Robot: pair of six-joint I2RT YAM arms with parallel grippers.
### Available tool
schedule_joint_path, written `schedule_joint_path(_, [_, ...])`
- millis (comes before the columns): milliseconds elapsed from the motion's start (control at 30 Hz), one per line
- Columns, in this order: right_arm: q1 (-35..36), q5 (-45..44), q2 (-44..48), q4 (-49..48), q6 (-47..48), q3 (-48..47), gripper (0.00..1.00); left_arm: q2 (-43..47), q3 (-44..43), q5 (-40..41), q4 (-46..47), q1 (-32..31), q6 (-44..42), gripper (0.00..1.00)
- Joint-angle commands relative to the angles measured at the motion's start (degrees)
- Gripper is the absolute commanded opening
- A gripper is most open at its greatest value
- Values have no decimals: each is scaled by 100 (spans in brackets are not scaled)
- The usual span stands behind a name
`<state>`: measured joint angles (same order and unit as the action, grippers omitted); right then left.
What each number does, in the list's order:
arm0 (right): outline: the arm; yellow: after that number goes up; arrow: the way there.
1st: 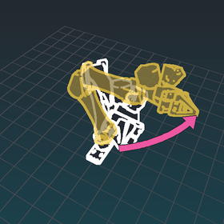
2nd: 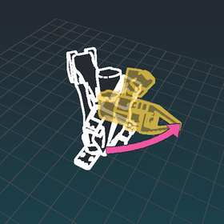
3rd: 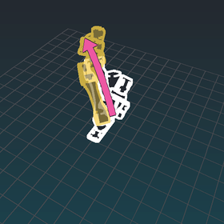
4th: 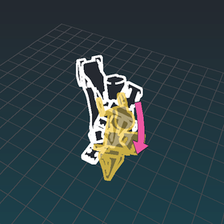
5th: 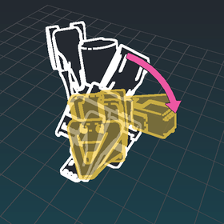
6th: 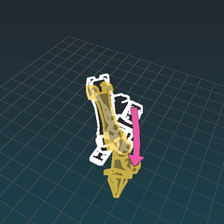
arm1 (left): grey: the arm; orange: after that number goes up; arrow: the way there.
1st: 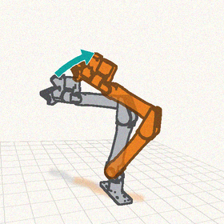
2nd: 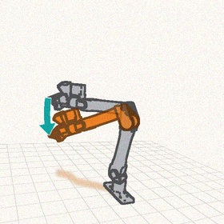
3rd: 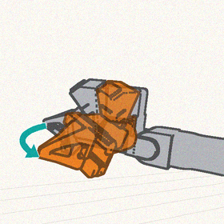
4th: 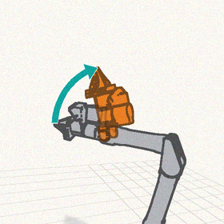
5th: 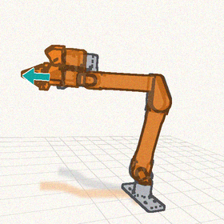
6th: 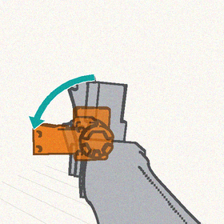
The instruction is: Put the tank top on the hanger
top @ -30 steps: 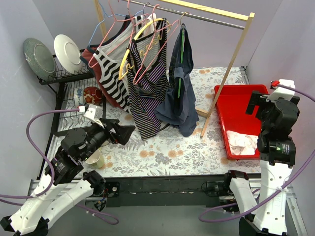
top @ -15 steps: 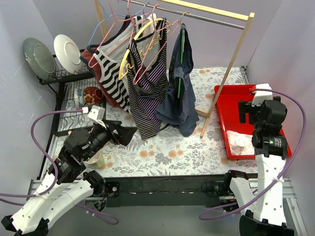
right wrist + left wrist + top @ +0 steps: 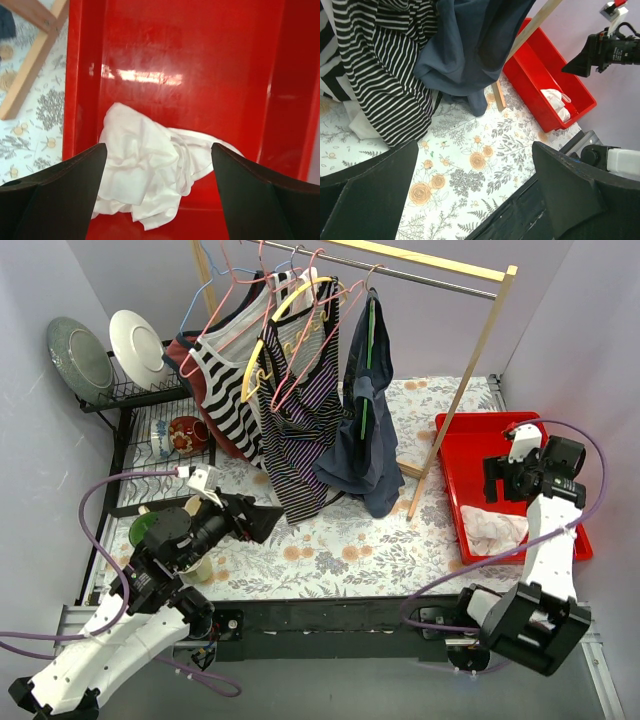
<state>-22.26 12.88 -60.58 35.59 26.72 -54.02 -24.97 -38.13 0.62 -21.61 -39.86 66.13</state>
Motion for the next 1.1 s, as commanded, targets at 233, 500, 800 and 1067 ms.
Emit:
schedule_joint_path(233, [-560,-199,-1762,62,1406,664,74,-183,324,-414,359,-5,163,98])
schedule_joint_path(500, [-578,-129,-1994,35,1696,964,10,-341,385,-590,578,-5,453,98])
schedule_joint_path(800, [-578,933,317,1291,1380,-1178,1,-403,280,-642,666,-5,612,98])
schedule_joint_path(1067, [-482,3077,99,2836,784,-3711,1,-386,95,-695,824,-5,700,98])
